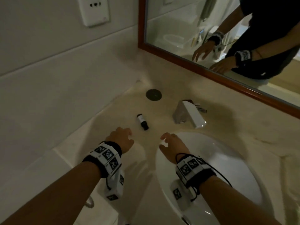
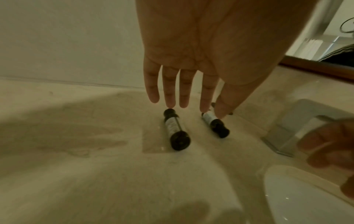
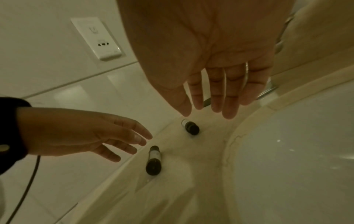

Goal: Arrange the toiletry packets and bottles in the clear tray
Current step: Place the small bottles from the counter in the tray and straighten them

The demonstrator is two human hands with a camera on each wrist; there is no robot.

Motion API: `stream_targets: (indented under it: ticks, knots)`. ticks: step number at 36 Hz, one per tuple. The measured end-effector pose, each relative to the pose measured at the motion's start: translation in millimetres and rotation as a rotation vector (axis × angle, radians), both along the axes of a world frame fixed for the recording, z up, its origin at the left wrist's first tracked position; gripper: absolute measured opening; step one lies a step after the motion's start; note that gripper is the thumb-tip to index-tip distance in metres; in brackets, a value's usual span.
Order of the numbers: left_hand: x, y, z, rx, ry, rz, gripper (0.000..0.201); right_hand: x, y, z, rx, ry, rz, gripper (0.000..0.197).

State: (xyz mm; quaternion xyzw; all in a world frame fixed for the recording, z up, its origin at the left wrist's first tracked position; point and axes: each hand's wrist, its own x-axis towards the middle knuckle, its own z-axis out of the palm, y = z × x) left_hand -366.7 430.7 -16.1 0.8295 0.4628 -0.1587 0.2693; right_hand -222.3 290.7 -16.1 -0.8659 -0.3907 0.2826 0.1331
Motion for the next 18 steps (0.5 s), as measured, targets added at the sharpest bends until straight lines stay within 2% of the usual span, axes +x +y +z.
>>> stream_targets:
  ticks: [4, 12, 18]
  knots:
    - [-3.1, 14.1, -16.6, 0.011, 0.013, 0.039, 0.048, -3.3, 39.1, -8.5, -0.049, 0.012, 0.003, 0.038]
    - [-3.3, 28.3, -39.9, -0.048, -0.025, 0.126, 0.044, -1.5, 93.8, -29.8, -0.135, -0.002, 0.019, 0.05]
    - [-4.2, 36.0, -48.4, -0.077, -0.093, 0.157, 0.041, 0.0, 117.9, -43.2, -0.109, -0.014, 0.024, 0.056]
